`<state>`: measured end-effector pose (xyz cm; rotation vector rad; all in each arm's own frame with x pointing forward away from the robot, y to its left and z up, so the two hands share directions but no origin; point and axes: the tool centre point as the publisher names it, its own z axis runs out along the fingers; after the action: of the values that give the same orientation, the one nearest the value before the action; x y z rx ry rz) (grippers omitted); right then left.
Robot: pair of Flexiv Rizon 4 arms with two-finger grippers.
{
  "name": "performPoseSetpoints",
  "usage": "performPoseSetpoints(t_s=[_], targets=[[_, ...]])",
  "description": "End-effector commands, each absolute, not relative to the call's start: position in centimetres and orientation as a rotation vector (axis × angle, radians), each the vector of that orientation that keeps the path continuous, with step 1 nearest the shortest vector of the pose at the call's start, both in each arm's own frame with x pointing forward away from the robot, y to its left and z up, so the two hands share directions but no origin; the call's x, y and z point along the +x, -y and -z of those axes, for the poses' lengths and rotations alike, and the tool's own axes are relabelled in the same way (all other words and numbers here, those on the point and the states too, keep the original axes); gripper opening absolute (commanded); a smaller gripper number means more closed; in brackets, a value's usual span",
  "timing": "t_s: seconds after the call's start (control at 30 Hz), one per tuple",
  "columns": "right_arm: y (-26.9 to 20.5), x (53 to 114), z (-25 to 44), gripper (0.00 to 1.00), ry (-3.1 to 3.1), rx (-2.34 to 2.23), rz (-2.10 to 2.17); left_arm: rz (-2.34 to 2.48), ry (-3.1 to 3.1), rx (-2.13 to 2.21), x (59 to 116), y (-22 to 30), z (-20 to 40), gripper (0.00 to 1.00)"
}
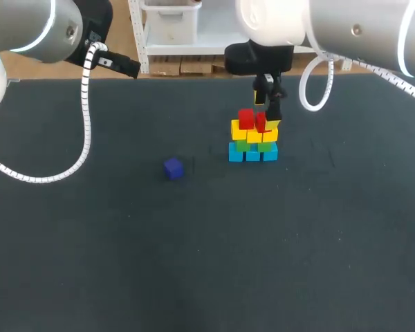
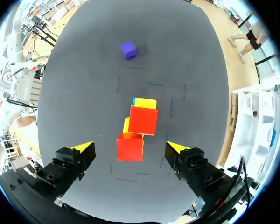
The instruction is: Place the blue cubes, place green cubes on the blue cubes, place the yellow cubes on the green cubes, then place the red cubes on the yellow cubes, and place purple cube on the red cubes.
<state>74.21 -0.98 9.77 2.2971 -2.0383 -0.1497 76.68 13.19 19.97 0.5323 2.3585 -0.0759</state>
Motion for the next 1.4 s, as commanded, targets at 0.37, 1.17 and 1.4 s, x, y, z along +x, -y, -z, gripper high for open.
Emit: performPoseSetpoints(t_s=[0.37,1.17,1.4], targets=[[0.78,74.32,-9.36,0.46,2.048,2.285,0.144,0.082,-2.358,0.539,76.71,-13.37,-20.01,1.0],[0.56,74.39,-9.71,0.36,2.111,2.205,0.149,0.082,-2.358,0.539,76.71,-13.37,-20.01,1.0],[0.63,74.34,-9.65,0.24,2.112,2.202,0.156,0.082,-2.358,0.539,76.71,-13.37,-20.01,1.0]])
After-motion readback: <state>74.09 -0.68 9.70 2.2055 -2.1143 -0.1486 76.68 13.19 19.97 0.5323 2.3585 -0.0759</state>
